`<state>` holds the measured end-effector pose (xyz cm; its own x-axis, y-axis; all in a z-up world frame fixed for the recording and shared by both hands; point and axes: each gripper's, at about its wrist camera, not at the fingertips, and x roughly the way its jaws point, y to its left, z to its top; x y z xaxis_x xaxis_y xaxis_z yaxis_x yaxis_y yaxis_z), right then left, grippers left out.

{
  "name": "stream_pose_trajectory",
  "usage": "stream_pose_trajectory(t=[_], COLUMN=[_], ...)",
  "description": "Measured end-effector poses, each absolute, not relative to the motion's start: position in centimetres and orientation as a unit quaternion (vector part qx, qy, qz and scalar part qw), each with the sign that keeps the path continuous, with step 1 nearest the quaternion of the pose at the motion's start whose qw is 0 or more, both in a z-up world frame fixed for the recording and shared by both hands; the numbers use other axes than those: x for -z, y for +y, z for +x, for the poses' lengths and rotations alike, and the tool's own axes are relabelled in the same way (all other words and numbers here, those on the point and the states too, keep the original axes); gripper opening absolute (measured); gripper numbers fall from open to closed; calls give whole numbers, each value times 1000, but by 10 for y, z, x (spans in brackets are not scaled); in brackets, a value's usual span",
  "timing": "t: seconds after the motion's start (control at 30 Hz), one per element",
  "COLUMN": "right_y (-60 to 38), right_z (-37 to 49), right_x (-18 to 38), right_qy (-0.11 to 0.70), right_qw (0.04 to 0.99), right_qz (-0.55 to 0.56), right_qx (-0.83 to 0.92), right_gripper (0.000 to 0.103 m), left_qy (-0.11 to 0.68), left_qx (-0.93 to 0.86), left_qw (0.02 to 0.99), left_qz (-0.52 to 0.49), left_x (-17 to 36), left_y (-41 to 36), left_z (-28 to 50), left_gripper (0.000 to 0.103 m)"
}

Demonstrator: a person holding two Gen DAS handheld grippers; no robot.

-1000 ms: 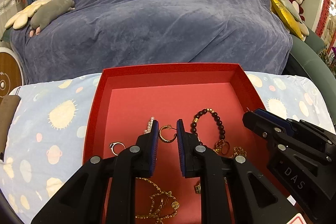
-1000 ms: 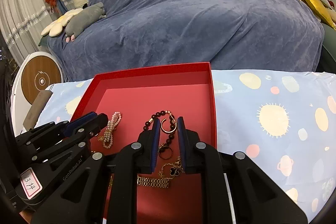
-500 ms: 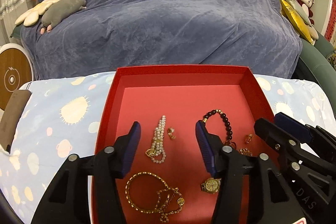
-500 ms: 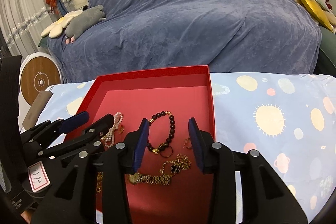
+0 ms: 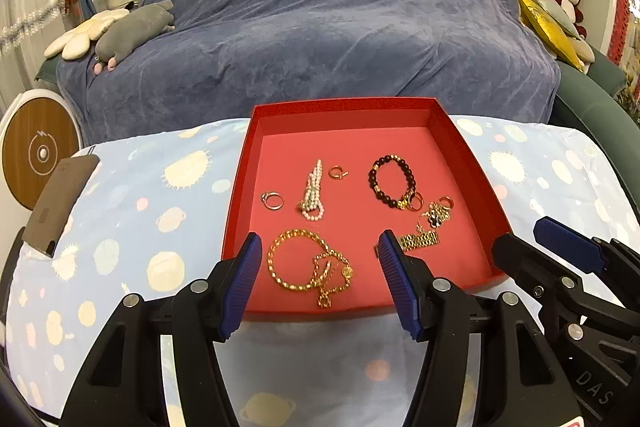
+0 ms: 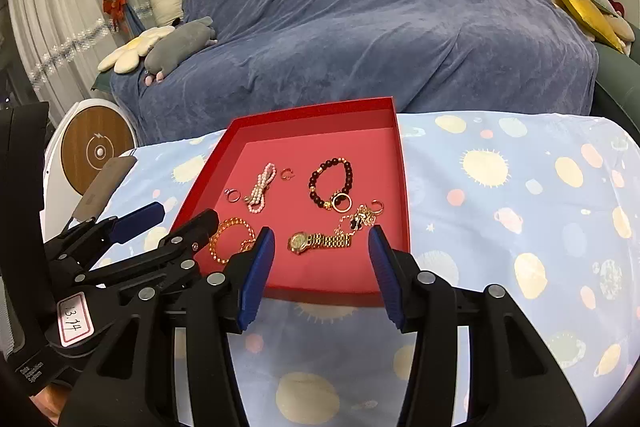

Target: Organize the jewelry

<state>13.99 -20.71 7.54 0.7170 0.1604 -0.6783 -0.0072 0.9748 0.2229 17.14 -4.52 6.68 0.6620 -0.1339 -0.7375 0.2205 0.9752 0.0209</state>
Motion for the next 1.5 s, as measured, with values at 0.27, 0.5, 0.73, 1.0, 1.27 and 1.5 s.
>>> stream_pose_trajectory(t=[0.27,0.5,0.73,1.0,1.27,1.5], right_y=[-195,-180,-178,-180,-184,-186], right_z=[107,95,97,97,93,90], right_x=[-69,-63,-57,-55,-55,-56], right_qy=[377,375,377,379,376,372], right_qw=[920,923,923,923,924,926], right_qz=[99,72,63,64,69,67], right_qx=[-45,-43,-33,-18,-7,-4], right_gripper=[47,52,62,70,72,76], left_qy=[408,419,413,420,420,418], left_qx=[88,66,58,54,54,55], left_qw=[907,905,907,904,904,905], left_qz=[51,30,54,56,53,53], left_x=[-57,-49,-44,-42,-42,-44], left_y=[-37,-22,-18,-16,-17,-19], left_z=[136,124,122,122,123,123], left_gripper=[58,58,59,64,64,65])
